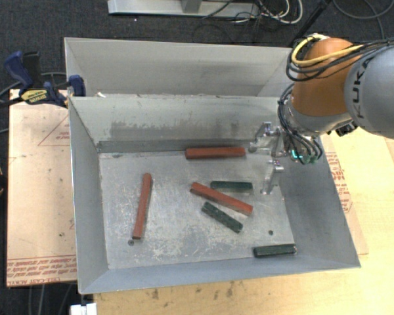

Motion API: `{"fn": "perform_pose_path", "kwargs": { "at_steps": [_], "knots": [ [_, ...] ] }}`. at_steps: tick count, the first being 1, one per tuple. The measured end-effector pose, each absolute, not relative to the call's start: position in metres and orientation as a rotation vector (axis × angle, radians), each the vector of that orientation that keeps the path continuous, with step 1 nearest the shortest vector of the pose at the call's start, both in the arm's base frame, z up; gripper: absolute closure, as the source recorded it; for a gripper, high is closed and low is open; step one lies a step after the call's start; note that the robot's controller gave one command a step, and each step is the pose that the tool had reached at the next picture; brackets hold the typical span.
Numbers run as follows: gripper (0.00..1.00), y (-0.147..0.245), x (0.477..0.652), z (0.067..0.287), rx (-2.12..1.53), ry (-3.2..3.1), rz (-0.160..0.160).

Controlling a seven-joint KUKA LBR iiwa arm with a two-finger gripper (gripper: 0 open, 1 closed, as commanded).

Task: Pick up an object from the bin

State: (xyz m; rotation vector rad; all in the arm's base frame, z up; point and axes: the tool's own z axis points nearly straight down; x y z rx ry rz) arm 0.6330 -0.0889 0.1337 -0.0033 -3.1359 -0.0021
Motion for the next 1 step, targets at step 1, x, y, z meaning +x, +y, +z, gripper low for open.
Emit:
{"fn": "perform_pose_path", "kwargs": {
  "at_steps": [1],
  "knots": [
    [0.00,-0.0888,0.6350,0.1384,-0.001,-3.144,-0.001]
  ]
}}
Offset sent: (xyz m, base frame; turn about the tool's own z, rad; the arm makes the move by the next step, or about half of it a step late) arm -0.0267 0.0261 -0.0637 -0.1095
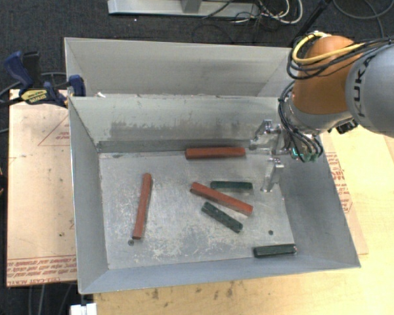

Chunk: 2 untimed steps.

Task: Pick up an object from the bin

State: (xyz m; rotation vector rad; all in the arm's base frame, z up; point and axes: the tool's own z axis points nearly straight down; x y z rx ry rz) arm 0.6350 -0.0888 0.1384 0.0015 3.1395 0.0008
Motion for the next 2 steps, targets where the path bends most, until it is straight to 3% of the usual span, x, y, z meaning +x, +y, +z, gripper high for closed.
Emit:
{"fn": "perform_pose_path", "kwargs": {
  "at_steps": [1,2],
  "knots": [
    [0.00,-0.088,0.634,0.136,-0.009,3.135,-0.001],
    [0.00,-0.070,0.614,0.152,-0.081,3.152,0.004]
  ]
}}
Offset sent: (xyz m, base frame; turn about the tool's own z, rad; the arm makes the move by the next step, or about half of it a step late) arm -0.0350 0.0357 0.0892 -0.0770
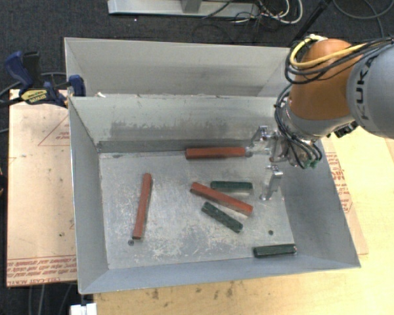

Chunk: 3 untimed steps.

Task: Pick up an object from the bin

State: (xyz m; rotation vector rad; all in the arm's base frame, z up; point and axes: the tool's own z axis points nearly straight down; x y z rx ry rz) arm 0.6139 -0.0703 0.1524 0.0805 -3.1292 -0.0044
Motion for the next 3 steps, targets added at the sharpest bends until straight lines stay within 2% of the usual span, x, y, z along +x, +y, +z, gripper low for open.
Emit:
{"fn": "perform_pose_path", "kwargs": {
  "at_steps": [1,2,3],
  "knots": [
    [1.00,-0.057,0.604,0.080,0.301,-3.135,0.007],
    [1.00,-0.057,0.604,0.080,0.301,-3.135,0.007],
    [1.00,-0.072,0.607,0.203,0.332,-3.128,0.000]
  ]
}}
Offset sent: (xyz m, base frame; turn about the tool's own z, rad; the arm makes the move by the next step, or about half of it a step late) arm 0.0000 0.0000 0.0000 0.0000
